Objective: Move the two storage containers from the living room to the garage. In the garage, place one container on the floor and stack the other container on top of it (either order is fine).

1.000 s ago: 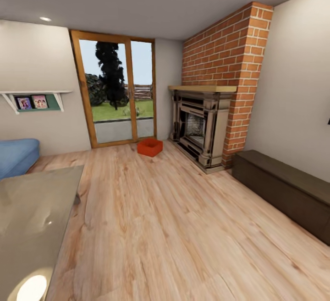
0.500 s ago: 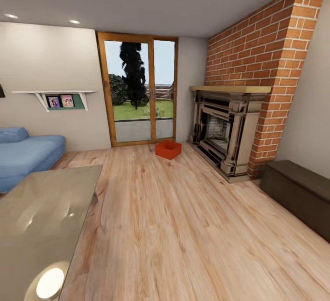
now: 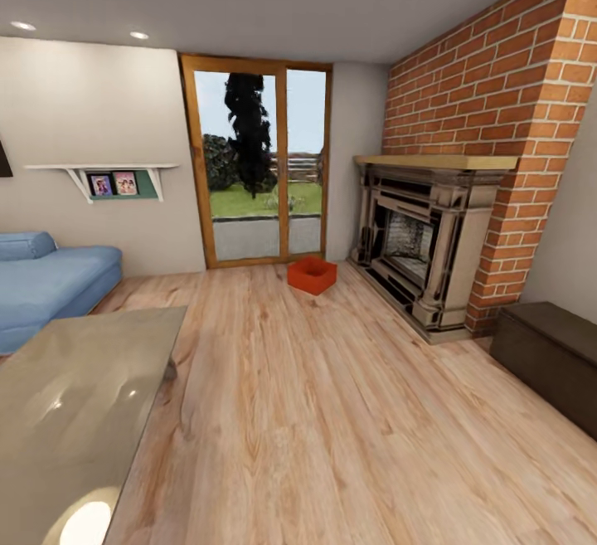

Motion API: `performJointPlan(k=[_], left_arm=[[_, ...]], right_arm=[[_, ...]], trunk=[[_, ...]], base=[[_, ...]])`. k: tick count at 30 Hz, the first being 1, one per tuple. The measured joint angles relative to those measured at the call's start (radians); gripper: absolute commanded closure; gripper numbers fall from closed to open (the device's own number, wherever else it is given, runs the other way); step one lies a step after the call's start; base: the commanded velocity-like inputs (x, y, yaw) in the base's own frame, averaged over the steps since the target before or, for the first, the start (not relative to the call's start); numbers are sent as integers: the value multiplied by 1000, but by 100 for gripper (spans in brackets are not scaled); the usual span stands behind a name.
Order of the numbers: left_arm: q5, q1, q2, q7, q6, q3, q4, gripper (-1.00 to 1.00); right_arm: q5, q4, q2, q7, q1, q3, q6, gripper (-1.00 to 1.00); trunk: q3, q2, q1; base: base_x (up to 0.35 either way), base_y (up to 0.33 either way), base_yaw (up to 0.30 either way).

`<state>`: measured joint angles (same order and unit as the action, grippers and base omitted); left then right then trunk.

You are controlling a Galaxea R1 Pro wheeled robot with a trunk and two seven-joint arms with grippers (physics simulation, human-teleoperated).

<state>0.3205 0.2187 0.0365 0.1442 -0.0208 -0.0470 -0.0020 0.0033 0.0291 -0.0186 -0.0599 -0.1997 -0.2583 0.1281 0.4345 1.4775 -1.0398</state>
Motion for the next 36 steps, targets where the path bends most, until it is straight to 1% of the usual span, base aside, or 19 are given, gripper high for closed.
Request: performJointPlan(k=[14,30,36], left_arm=[[0,0,0,0,2,-1,0,-100],[1,0,-2,0,2,0,-1,-100],[0,0,-1,0,2,0,-1,-100]], right_arm=[[-1,0,0,0,0,0,0,-100],[-3,0,8,0,0,1,-2,-100],[-3,0,4,0,0,3,-1,-100]], trunk=[[0,0,0],[0,0,0],[0,0,0]], base=[[326,0,0],[326,0,1],[326,0,146]])
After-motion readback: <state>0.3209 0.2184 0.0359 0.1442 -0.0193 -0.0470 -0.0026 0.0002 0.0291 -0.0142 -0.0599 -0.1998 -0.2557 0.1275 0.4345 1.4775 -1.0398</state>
